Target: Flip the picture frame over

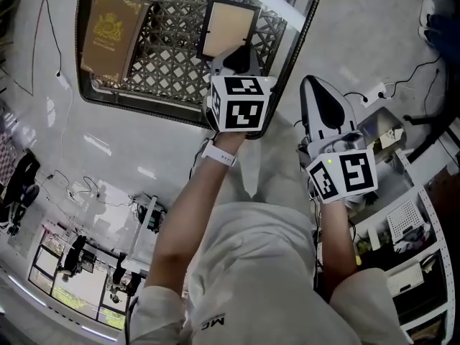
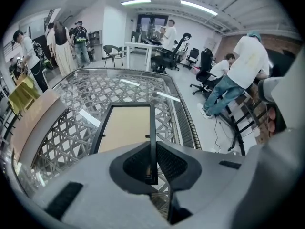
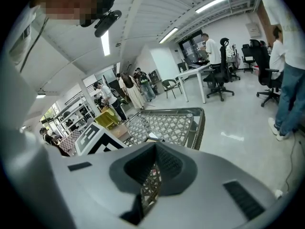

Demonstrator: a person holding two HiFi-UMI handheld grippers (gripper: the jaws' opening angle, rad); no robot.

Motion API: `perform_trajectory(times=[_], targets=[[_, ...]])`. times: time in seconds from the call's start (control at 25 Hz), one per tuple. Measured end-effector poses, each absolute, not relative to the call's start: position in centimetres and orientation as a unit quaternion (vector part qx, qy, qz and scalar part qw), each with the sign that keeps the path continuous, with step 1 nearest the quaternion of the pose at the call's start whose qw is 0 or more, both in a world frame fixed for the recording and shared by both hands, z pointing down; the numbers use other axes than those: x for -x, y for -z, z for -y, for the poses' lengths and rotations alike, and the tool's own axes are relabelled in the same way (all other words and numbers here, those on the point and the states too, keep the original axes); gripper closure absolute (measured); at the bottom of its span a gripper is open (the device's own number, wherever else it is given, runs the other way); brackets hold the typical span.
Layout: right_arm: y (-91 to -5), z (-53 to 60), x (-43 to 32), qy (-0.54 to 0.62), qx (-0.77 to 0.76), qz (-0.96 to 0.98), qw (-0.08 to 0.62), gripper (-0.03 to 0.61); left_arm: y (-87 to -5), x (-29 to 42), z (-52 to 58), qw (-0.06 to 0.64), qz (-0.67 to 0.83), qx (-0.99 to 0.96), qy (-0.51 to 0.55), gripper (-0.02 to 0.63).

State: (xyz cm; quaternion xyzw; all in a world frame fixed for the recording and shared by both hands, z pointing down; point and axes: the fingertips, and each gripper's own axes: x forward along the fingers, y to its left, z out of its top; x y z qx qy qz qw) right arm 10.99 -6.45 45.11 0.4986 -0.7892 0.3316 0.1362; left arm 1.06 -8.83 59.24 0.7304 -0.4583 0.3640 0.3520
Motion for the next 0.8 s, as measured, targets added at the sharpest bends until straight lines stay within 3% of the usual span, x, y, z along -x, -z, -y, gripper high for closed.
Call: perform_trajectory(times=[0.8], targets=[[-42.1, 6.3, -7.9, -0.312, -0.49, 0.803, 0.13, 0.561, -53.8, -0.4, 8.2, 0.499, 0.404, -0.745, -0.179, 0.558]])
